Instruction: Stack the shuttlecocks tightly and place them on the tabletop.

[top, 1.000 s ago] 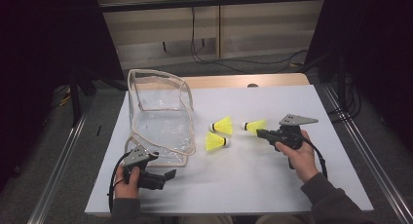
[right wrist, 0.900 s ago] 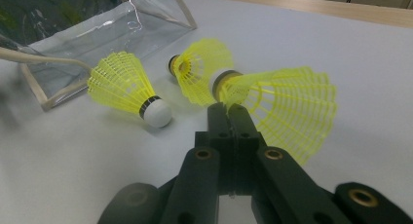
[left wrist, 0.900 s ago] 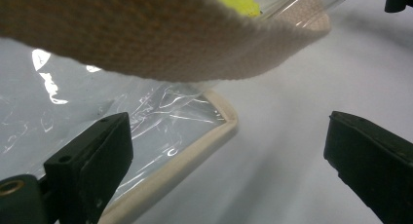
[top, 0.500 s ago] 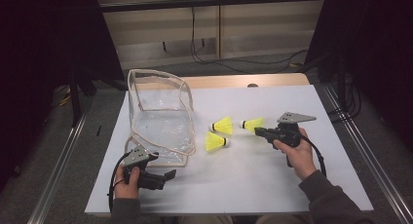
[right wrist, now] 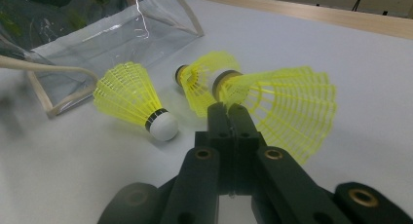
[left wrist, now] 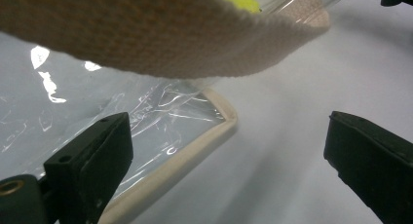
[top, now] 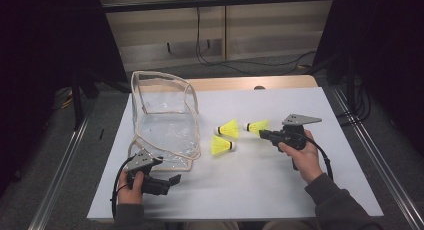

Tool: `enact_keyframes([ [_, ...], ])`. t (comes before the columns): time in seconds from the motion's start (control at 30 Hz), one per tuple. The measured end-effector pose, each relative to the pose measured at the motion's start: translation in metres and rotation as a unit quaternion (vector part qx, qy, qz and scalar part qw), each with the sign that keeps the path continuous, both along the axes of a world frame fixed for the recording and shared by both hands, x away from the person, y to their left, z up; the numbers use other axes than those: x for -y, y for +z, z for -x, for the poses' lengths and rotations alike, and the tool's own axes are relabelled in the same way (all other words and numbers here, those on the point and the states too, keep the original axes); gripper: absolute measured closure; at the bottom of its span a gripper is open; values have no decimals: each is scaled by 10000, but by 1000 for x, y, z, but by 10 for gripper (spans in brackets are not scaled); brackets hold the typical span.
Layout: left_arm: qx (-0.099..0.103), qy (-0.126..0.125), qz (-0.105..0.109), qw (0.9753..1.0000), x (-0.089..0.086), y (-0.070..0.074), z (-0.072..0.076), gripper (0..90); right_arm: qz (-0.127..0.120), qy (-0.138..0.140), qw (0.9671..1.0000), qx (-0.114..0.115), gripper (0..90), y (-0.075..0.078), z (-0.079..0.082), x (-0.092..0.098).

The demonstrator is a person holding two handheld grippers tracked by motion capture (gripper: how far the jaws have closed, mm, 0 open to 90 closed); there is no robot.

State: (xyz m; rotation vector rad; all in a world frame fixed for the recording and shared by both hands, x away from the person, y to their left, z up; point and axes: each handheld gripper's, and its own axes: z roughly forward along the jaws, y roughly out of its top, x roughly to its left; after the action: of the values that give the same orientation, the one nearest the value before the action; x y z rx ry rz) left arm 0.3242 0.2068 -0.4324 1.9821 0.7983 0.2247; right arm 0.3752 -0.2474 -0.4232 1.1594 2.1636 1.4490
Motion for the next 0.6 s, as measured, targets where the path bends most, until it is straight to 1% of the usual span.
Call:
enact_keyframes([
  [0.6,4,-6,3,10000,0,0,0,39,-2,-4,10000,-41,900,-2,-5,-4],
])
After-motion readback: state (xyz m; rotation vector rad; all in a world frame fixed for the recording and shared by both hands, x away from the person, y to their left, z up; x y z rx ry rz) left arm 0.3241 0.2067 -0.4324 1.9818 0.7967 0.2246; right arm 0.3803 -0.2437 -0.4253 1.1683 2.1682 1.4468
